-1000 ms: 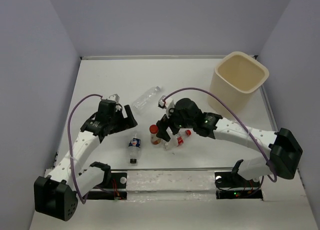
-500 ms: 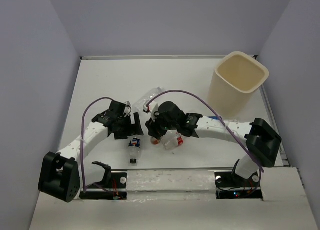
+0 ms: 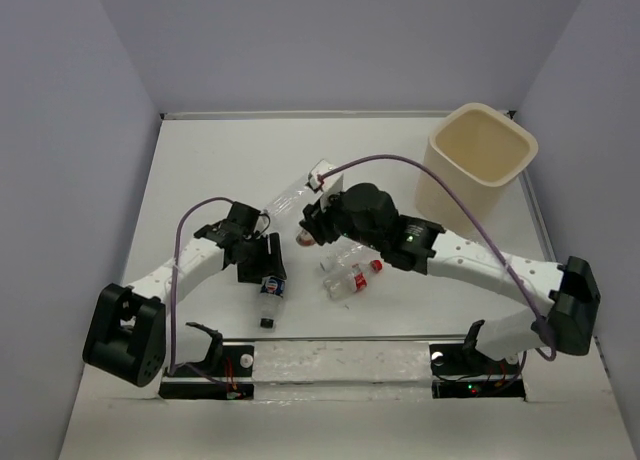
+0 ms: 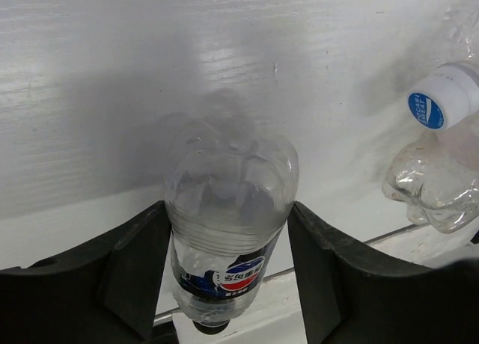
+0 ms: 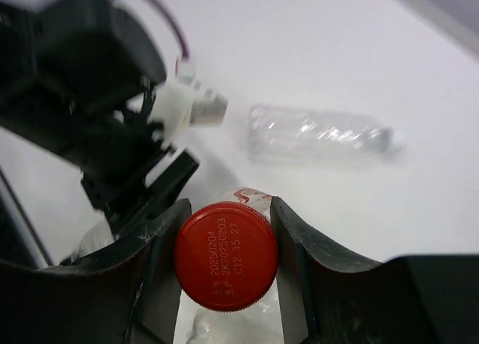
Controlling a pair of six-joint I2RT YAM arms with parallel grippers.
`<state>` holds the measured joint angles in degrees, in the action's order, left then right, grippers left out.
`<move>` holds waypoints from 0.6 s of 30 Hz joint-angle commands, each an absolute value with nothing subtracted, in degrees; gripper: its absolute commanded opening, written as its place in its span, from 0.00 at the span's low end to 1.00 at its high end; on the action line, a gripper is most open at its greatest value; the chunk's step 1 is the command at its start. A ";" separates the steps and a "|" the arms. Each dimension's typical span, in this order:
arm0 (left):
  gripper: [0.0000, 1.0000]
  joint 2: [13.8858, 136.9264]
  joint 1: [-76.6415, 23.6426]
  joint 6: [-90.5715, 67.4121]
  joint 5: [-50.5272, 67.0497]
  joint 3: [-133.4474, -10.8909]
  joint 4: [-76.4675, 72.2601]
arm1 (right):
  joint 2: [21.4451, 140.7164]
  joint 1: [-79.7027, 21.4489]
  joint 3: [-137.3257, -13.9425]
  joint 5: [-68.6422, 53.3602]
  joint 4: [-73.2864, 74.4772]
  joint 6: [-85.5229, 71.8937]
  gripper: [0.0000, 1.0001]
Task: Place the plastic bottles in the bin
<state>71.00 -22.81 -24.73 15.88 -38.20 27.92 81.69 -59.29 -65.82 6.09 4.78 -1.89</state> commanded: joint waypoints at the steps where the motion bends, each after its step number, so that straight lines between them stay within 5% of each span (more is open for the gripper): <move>1: 0.58 72.24 -23.12 -22.68 18.98 -39.02 29.09 | 71.39 -57.49 -73.73 25.20 0.88 5.17 0.00; 5: 0.23 74.00 -23.12 -21.45 20.21 -39.73 29.62 | 65.58 -48.65 -76.37 36.45 0.70 10.27 0.00; 7: 0.14 73.22 -23.12 -20.92 20.74 -40.08 29.27 | 62.25 -41.53 -76.20 37.96 0.62 10.28 0.00; 18: 0.13 66.97 -23.29 -23.90 23.20 -52.53 27.34 | 63.98 -14.98 -74.44 34.12 1.20 5.99 0.00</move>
<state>70.30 -22.83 -22.61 20.03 -43.22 28.56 60.10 -23.70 -75.09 37.39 0.36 9.02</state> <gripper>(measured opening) 0.662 0.500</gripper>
